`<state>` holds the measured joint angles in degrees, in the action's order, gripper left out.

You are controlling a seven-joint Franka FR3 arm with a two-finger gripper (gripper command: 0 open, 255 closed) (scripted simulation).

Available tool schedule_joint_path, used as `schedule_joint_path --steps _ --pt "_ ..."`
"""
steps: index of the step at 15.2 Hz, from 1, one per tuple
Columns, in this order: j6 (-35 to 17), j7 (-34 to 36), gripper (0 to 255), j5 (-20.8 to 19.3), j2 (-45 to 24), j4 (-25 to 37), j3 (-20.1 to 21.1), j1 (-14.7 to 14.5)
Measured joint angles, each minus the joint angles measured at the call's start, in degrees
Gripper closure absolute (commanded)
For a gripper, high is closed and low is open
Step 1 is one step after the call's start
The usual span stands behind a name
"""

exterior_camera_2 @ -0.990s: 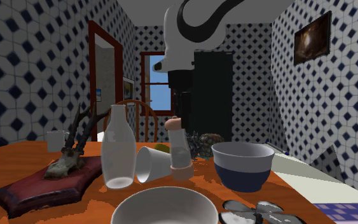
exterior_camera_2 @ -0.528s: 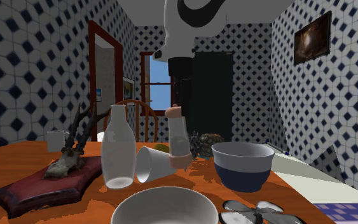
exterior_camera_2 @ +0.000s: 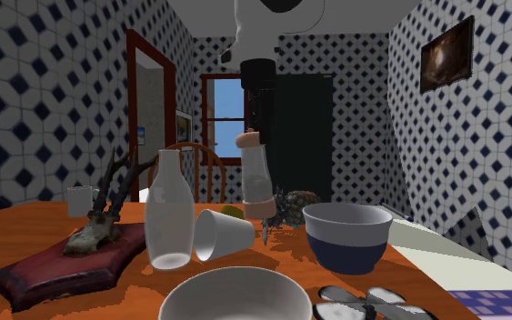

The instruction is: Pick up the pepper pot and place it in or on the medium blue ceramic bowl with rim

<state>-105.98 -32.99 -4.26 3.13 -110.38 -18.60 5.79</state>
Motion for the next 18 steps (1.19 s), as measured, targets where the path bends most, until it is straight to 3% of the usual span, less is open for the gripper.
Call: schedule_joint_path --steps 14,18 --pt "10.4 -0.3 255 0.1 0.2 10.2 0.2 -0.2" --pt "12.4 -1.0 255 -1.5 5.3 7.4 -0.1 0.4"
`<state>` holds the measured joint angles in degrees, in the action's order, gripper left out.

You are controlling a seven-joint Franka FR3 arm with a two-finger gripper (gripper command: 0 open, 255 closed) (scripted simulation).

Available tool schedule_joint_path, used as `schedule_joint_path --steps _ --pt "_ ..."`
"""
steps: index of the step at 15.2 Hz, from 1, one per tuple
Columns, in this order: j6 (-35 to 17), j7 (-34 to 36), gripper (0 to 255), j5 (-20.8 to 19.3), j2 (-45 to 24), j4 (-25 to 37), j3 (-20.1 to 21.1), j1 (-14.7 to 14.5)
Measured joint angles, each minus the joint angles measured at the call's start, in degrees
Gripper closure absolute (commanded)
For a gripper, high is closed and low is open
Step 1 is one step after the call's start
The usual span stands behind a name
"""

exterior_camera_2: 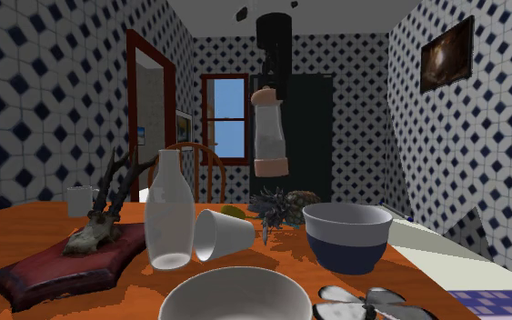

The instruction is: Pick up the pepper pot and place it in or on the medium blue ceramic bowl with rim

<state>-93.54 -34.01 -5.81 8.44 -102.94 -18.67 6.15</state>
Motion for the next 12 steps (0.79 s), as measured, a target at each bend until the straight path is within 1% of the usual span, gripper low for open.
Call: schedule_joint_path --steps 3,9,12 --pt "1.4 -0.3 255 -2.0 6.3 -4.5 0.0 0.7" --pt "5.9 -2.7 255 -5.4 16.7 -9.9 -0.6 2.8" --pt "8.7 -3.4 255 -6.8 21.4 -11.5 -0.4 3.8"
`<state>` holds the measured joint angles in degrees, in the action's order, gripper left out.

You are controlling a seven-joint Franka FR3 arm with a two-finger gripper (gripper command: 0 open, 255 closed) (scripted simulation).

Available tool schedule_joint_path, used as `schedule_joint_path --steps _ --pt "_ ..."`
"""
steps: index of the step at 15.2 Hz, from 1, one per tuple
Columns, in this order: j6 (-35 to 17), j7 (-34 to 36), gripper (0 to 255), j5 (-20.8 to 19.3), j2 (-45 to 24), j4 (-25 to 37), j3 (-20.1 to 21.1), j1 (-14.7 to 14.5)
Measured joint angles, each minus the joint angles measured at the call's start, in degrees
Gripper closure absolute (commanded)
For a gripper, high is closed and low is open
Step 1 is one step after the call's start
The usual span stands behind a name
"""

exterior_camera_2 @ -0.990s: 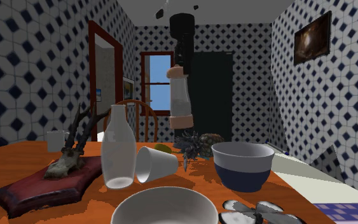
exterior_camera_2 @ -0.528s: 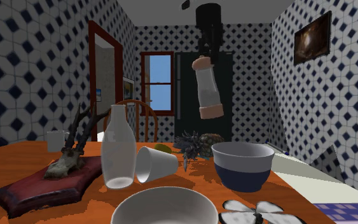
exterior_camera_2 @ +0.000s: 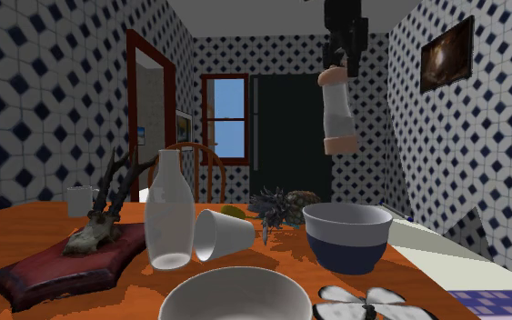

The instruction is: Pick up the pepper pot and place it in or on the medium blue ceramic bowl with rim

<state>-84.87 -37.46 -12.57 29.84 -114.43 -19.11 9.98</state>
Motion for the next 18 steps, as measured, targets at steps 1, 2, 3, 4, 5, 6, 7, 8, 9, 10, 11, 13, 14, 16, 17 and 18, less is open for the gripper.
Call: schedule_joint_path --steps 1,2,3,4,5,6,7,8,9,10,11,13,14,16,17,18 --pt "1.1 -0.9 255 -0.7 1.8 -0.5 -0.3 0.6" --pt "1.6 -1.0 255 -1.0 2.8 -1.0 -0.3 0.8" --pt "1.3 -1.2 255 -1.3 3.6 -2.0 -0.4 1.0" --pt "0.9 -1.2 255 -1.4 4.0 -2.9 -0.5 1.1" --pt "0.3 -1.2 255 -1.6 4.4 -3.9 -0.6 1.2" --pt "-0.4 -1.1 255 -1.7 4.6 -4.8 -0.7 1.3" --pt "-1.1 -1.0 255 -1.8 4.9 -5.8 -0.8 1.3" --pt "-1.8 -0.9 255 -1.9 5.2 -6.8 -0.8 1.4" --pt "-2.4 -0.9 255 -2.0 5.2 -7.5 -1.0 1.4" --pt "-3.1 -0.8 255 -2.1 5.5 -8.4 -1.1 1.5" --pt "-3.7 -0.7 255 -2.2 5.9 -9.3 -1.1 1.6" --pt "-5.3 -0.4 255 -2.4 6.1 -11.2 -1.2 1.6" --pt "-5.9 -0.4 255 -2.5 6.4 -12.1 -1.4 1.7" --pt "-7.4 -0.3 255 -2.8 6.5 -13.6 -1.7 1.8" --pt "-8.1 -0.2 255 -2.9 6.7 -14.5 -1.8 1.9" --pt "-8.7 -0.1 255 -3.0 6.7 -15.2 -1.9 1.9"
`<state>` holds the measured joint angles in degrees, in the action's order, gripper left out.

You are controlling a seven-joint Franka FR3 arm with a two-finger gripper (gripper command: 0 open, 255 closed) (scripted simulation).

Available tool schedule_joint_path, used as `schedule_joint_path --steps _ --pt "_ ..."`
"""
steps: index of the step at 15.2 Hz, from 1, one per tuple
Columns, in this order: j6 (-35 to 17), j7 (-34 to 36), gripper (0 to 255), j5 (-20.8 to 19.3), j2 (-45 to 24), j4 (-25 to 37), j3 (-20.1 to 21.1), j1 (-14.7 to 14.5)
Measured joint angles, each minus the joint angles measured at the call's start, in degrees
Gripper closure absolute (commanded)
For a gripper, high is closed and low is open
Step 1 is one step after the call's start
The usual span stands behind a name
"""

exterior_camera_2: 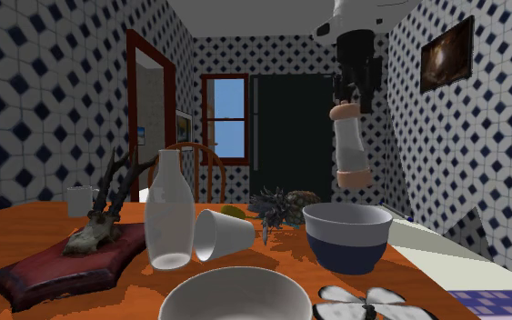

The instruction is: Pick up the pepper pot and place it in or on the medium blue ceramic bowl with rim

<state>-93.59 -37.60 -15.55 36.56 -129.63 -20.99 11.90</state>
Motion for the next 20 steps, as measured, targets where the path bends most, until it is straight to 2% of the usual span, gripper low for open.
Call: schedule_joint_path --steps 10,16,17,20 --pt "-7.4 0.8 255 -1.2 0.5 -7.9 -1.3 0.5" --pt "-8.2 0.8 255 -1.4 0.6 -8.8 -1.5 0.6" --pt "-8.2 0.8 0 -1.4 0.6 -8.8 -1.5 0.6" --pt "-8.2 0.8 0 -1.4 0.6 -8.8 -1.5 0.6"
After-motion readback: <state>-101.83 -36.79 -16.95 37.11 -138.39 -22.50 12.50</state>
